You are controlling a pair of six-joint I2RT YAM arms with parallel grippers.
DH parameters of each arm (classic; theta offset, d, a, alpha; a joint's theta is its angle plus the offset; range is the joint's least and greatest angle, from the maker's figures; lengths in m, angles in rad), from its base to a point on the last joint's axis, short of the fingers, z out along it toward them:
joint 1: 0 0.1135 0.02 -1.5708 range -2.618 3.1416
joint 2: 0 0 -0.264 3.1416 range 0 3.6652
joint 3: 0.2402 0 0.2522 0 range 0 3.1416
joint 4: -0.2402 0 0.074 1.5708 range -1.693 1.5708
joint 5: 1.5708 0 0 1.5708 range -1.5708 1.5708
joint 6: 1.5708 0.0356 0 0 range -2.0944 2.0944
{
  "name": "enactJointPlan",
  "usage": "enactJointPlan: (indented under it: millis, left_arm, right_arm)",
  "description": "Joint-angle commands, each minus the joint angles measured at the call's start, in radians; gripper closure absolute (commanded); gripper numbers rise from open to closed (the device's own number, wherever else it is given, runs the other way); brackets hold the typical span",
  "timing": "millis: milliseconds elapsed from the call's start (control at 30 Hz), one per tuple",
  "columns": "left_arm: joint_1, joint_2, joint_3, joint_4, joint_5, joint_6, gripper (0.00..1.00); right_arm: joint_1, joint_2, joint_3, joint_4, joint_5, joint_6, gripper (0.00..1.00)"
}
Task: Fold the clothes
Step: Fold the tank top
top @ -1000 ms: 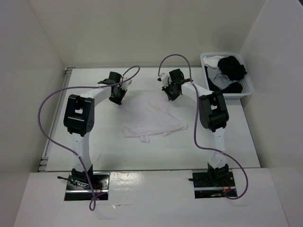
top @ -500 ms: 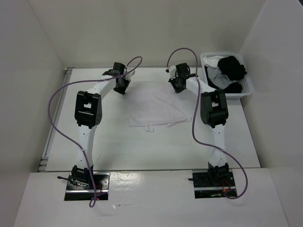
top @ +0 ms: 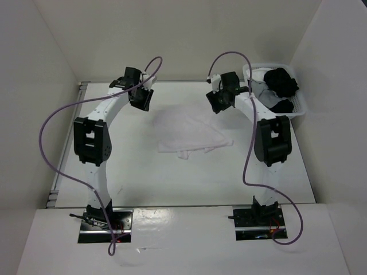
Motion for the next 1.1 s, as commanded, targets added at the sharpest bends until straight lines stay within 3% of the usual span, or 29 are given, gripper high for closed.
enactJointPlan:
  millis: [0, 133, 167, 300, 567, 1067]
  left_arm:
    - [-0.053, -0.255, -0.212, -0.016, 0.116, 0.03, 0.56]
    - [-0.1, -0.465, -0.433, -0.005, 0.166, 0.084, 0.54]
    - [-0.1, -0.487, -0.519, 0.004, 0.194, 0.084, 0.54]
    - [-0.1, -0.527, -0.627, 0.029, 0.261, 0.12, 0.56]
    - [-0.11, -0.363, -0.603, 0.04, 0.321, 0.134, 0.59]
    - [-0.119, -0.179, -0.46, 0.003, 0.387, 0.07, 0.61]
  right_arm:
    - [0.01, -0.265, -0.067, -0.01, -0.039, 0.006, 0.39]
    - [0.01, -0.471, -0.254, -0.067, -0.049, -0.049, 0.39]
    - [0.01, -0.547, -0.291, -0.076, -0.033, -0.072, 0.38]
    - [0.01, -0.722, -0.507, -0.086, -0.012, -0.098, 0.38]
    - [-0.008, -0.998, -0.723, -0.064, -0.012, -0.032, 0.38]
    - [-0.017, -1.019, -0.753, -0.064, -0.021, -0.023, 0.38]
